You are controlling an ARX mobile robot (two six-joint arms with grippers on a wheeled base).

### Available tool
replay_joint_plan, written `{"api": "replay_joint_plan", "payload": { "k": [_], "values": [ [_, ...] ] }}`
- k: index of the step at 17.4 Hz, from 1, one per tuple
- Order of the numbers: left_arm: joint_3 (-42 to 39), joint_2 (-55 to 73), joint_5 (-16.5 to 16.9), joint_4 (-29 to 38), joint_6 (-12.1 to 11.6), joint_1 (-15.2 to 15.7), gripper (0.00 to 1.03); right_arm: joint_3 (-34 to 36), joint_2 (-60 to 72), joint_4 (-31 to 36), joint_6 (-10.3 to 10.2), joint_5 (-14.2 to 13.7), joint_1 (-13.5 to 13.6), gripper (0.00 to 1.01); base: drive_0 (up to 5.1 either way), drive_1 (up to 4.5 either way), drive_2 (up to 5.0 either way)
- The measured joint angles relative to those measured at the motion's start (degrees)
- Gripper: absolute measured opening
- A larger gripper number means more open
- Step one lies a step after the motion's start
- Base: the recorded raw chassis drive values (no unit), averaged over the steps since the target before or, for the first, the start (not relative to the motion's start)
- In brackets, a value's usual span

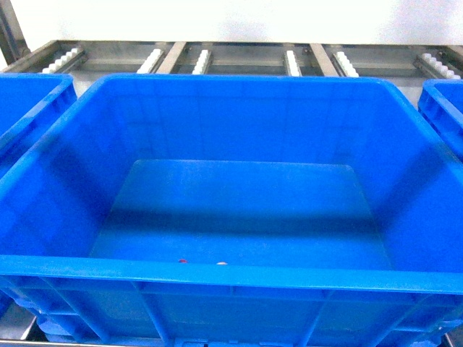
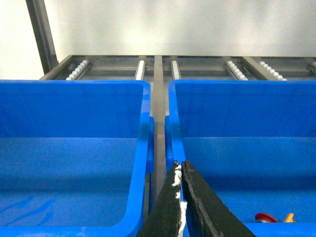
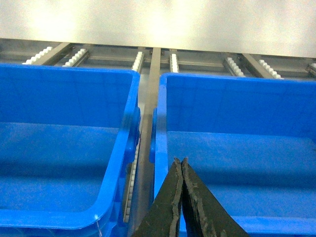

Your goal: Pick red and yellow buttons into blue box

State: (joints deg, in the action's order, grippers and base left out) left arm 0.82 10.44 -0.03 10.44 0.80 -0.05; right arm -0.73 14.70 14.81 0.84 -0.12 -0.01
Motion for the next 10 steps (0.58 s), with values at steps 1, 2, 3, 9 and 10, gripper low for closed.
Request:
{"api": "replay_joint_plan", "payload": {
  "k": [1,2,3,9,10],
  "values": [
    [0.0,-0.74,0.0,-0.59,0.0,0.0,0.02,0.0,-1.09,-1.09,0.0,0.0,0.0,0.02,0.0,0.0,0.0],
    [0.02,-5.03,-0.04,-7.17,0.0,0.0,0.02,0.0,-2.14,-1.92,-0.02,0.0,0.0,0.02,0.0,0.0,0.0],
    [0.02,-9.31,0.02,-11.15,0.0,0.0,0.02,0.0,-2.97,-2.95,0.0,0.0,0.0,0.02,0.0,0.0,0.0],
    [0.02,-9.86,0.11,-10.64,-0.02,0.0,0.02,-0.24,-14.38,-14.49,-0.02,0.11,0.0,0.02,0.0,0.0,0.0],
    [0.02,-9.86,-0.07,-10.58,0.0,0.0,0.02,-0.02,-14.36,-15.47,0.0,0.13,0.0,0.02,0.0,0.0,0.0]
  ]
}}
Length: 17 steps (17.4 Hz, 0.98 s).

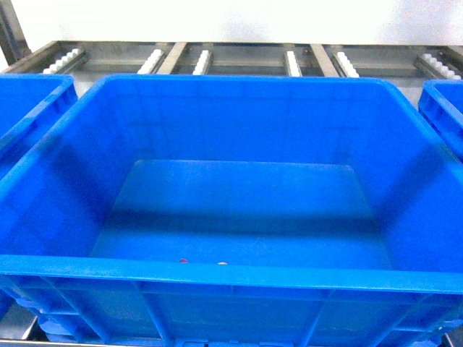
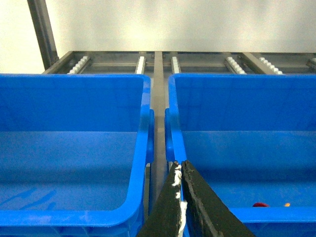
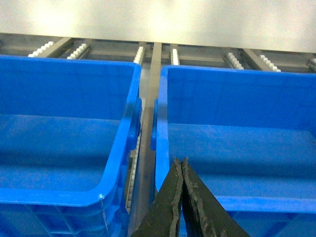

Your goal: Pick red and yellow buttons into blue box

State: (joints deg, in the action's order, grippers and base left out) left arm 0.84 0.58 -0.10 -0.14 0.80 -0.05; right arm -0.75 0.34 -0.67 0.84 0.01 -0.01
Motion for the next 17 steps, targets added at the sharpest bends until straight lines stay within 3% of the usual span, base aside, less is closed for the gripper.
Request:
{"api": "replay_joint_plan", "payload": {
  "k": [4,6,12,17],
  "values": [
    [0.0,0.0,0.07,-0.09,0.0,0.0,0.02,0.0,-0.11,0.46,0.0,0.02,0.0,0.02,0.0,0.0,0.0],
    [0.0,0.0,0.09,-0.09,0.0,0.0,0.08,0.0,-0.11,0.44,0.02,0.02,0.0,0.02,0.0,0.0,0.0],
    [0.0,0.0,0.09,-0.09,0.0,0.0,0.45,0.0,-0.11,0.44,0.0,0.02,0.0,0.38,0.0,0.0,0.0],
    [0.0,0.0,0.09,-0.09,0.0,0.0,0.83,0.0,-0.11,0.44,0.0,0.02,0.0,0.77,0.0,0.0,0.0]
  ]
}}
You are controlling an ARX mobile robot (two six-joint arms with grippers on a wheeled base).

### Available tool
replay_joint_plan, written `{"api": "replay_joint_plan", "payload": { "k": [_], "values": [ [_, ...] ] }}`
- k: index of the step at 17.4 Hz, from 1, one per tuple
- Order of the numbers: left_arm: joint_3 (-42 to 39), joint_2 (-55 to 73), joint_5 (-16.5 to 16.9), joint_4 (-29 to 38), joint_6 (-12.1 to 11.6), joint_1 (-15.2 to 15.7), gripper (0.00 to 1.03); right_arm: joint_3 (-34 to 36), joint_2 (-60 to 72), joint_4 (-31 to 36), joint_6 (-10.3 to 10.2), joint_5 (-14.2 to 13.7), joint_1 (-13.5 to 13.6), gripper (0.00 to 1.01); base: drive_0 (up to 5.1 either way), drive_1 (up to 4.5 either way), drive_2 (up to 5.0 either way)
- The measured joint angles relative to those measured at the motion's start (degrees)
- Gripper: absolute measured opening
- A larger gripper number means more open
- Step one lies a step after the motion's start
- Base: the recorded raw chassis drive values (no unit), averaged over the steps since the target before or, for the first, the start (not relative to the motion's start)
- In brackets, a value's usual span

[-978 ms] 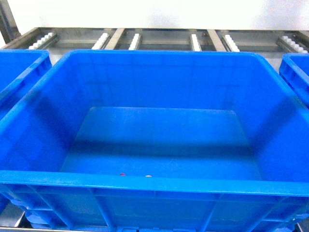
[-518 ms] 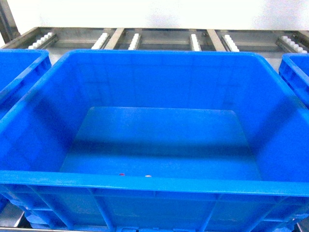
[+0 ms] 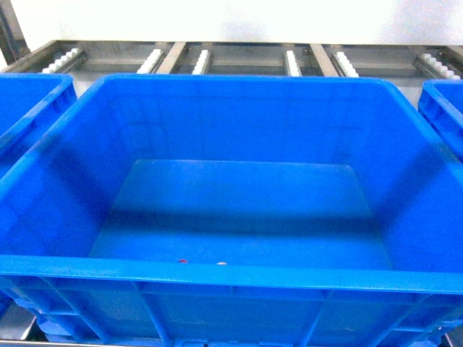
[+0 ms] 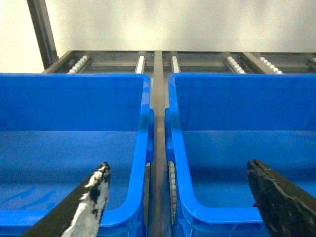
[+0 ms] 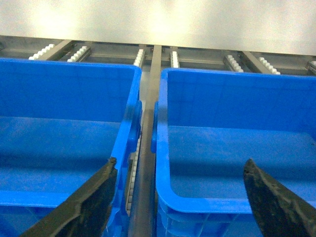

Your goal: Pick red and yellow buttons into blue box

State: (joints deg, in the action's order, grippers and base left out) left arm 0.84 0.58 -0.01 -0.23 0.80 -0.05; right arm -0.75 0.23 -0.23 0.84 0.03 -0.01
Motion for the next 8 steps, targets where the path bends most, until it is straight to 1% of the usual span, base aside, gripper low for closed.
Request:
{"api": "replay_joint_plan", "payload": {
  "k": [1,2,3,4,5,6,8],
  "values": [
    [0.0,0.0,0.0,0.0,0.0,0.0,0.88,0.0,0.0,0.0,0.0,0.0,0.0,0.82,0.0,0.0,0.0],
    [0.0,0.0,-0.02,0.0,0.0,0.0,0.98,0.0,0.0,0.0,0.0,0.0,0.0,0.92,0.0,0.0,0.0],
    [0.0,0.0,0.0,0.0,-0.07,0.0,1.0,0.0,0.0,0.0,0.0,0.0,0.0,0.97,0.0,0.0,0.0],
    [0.0,0.0,0.0,0.02,-0.07,0.0,0.99,0.0,0.0,0.0,-0.02,0.0,0.0,1.0,0.0,0.0,0.0],
    [0.0,0.0,0.0,0.0,-0.04,0.0,0.97,0.0,0.0,0.0,-0.02,0.0,0.0,0.99,0.0,0.0,0.0],
    [0.0,0.0,0.0,0.0,-0.07,0.0,0.98,0.0,0.0,0.0,-0.02,0.0,0.0,0.97,0.0,0.0,0.0],
    [0.0,0.0,0.0,0.0,-0.07,0.0,0.98,0.0,0.0,0.0,-0.02,0.0,0.0,0.98,0.0,0.0,0.0]
  ]
}}
